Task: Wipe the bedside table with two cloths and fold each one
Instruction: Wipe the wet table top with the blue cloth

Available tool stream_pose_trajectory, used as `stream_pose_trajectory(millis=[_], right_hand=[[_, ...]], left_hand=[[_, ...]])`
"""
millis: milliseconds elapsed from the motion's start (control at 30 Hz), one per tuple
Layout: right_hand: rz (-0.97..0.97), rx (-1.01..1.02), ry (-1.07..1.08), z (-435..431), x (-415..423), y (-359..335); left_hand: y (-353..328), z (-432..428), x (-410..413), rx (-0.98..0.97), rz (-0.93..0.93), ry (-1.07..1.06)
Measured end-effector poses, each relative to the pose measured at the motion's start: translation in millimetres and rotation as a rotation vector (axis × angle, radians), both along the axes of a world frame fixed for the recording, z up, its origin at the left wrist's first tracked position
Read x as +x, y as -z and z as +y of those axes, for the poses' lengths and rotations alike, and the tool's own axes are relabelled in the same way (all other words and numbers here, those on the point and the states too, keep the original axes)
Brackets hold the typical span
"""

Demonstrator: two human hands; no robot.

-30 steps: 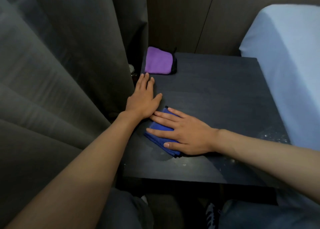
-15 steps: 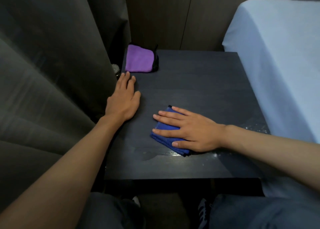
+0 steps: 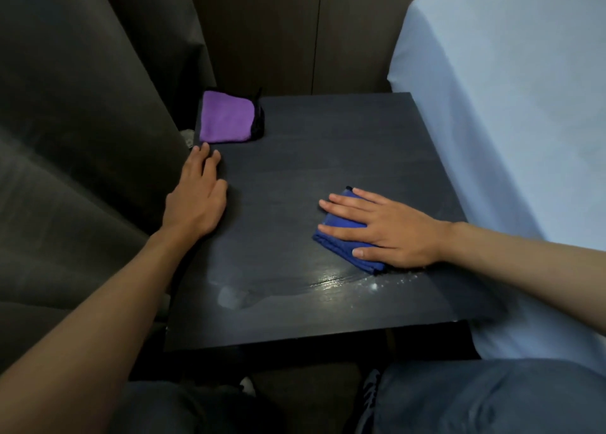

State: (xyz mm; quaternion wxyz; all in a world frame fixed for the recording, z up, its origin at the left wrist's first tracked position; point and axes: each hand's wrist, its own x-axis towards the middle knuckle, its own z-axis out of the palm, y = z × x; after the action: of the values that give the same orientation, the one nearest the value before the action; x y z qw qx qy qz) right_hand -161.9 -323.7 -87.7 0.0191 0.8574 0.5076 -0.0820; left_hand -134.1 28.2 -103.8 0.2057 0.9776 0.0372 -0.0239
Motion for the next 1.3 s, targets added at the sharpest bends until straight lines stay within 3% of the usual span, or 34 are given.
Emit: stream_pose_trajectory(millis=[333, 700, 1033, 1300], right_hand=[[-0.012, -0.002, 0.227, -56.4, 17.3, 1.5], [-0.060, 0.030, 0.688, -73.9, -1.7, 14.6], [-0.120, 0.095, 1.349, -29.7, -57.0, 23.1], [-0.116, 0.152, 1.721, 11.6, -86.3, 25.0]], left_hand=[[1.5, 0.3, 0.6, -0.012, -0.015, 0.004], [2.6, 2.4, 1.4, -0.025, -0.019, 0.011], [1.1, 1.1, -0.3, -0.012, -0.014, 0.014], [1.4, 0.8, 1.0, 0.015, -0.002, 0.015]])
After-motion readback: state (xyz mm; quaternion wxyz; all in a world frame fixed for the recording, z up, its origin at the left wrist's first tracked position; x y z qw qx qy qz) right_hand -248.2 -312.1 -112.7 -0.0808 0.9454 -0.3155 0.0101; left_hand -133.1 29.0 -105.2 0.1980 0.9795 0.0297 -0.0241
